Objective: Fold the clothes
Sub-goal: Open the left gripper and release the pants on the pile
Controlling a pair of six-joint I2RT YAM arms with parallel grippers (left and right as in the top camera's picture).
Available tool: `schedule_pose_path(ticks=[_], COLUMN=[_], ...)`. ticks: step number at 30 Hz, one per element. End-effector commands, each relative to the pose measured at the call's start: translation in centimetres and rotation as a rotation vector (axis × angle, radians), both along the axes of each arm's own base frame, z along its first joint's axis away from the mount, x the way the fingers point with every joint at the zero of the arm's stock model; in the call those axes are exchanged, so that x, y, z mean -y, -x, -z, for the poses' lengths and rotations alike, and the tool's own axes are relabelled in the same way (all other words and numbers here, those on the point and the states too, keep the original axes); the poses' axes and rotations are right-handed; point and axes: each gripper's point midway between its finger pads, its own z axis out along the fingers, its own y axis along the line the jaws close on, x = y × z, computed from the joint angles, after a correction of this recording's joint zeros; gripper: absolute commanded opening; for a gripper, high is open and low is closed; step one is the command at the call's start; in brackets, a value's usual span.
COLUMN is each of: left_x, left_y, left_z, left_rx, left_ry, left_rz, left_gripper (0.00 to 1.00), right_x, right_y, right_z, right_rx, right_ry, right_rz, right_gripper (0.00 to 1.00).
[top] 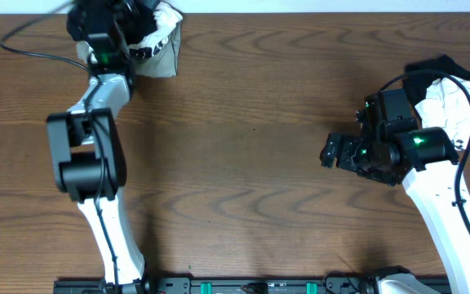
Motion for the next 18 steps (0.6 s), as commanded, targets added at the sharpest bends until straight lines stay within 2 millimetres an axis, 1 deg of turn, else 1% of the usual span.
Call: schedule_pose_path(ticks=[1,2,3,5,6,7,9,13,15,17,18], left_x=[-0.3,-0.2,-0.1,0.3,0.5,0.7,1.2,2.1,3.0,4.4,4.9], left_y=[-0.5,-0.5,-0.5,-0.5,-0.6,-0.6,-0.7,-0.5,-0.5,-0.6,-0.7], left_z=[4.5,5.7,6.5,6.9,6.4,5.9,4.1,-0.7,-2.8,-4.0,-4.3], left_rx=[-0.063,-0.082,-0.099,-0.123,-0.13,-0.131,-0.123,-0.048,-0.01,0.017,0.025], left_ry=[0.003,0.004,-0.007,-0.06,-0.107,-0.143,-0.209,-0.221,-0.223,-0.224,-0.224], left_rz=[-0.004,-0.002,0.001,0.014,0.023,0.03,0.042,0.049,0.08,0.143,0.165], left_gripper=[0.98,0.98,0.98,0.98,0.98,0.98,0.98,0.98,0.98,0.98,0.98], right_x=[0.3,0.3,0.3,0.3,0.3,0.3,0.3,0.3,0.3,0.3,0.3], right_y=[0.1,0.1,0.0,0.1,0.1,0.1,0.1,0.0,0.1,0.0,0.0], right_z=[0.2,0.2,0.2,0.2,0.2,0.2,0.2,0.2,0.2,0.2,0.2], right_rx=[-0.005,-0.004,-0.004,-0.005,-0.005,-0.005,-0.005,-0.004,-0.004,-0.003,-0.003], right_ry=[0.008,0.008,0.008,0.008,0.008,0.008,0.008,0.008,0.008,0.008,0.008], right_rz=[-0.005,-0.005,-0.005,-0.005,-0.005,-0.005,-0.006,-0.006,-0.006,-0.005,-0.006], right_gripper=[0.99,0.99,0.99,0.99,0.99,0.99,0.99,0.99,0.99,0.99,0.99])
